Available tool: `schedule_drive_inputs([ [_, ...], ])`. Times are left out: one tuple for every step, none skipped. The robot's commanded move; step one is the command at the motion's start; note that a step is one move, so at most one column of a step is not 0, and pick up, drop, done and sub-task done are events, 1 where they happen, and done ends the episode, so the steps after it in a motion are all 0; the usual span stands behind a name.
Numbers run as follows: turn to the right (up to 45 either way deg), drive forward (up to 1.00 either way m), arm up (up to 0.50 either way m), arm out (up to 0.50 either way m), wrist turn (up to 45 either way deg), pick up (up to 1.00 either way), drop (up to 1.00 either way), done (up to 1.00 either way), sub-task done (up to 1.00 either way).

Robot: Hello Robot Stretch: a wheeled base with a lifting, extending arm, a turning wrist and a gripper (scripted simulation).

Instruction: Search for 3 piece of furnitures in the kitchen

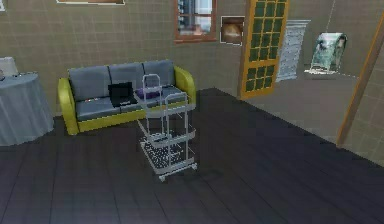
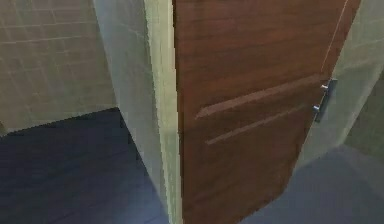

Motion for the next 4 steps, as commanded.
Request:
schedule_drive_inputs([
  [0.0, 0.65, 0.0, 0.0, 0.0, 0.0, 0.0, 0.0, 0.0],
  [33.0, 0.0, 0.0, 0.0, 0.0, 0.0, 0.0, 0.0, 0.0],
  [0.0, 1.0, 0.0, 0.0, 0.0, 0.0, 0.0, 0.0, 0.0],
  [3.0, 0.0, 0.0, 0.0, 0.0, 0.0, 0.0, 0.0, 0.0],
])
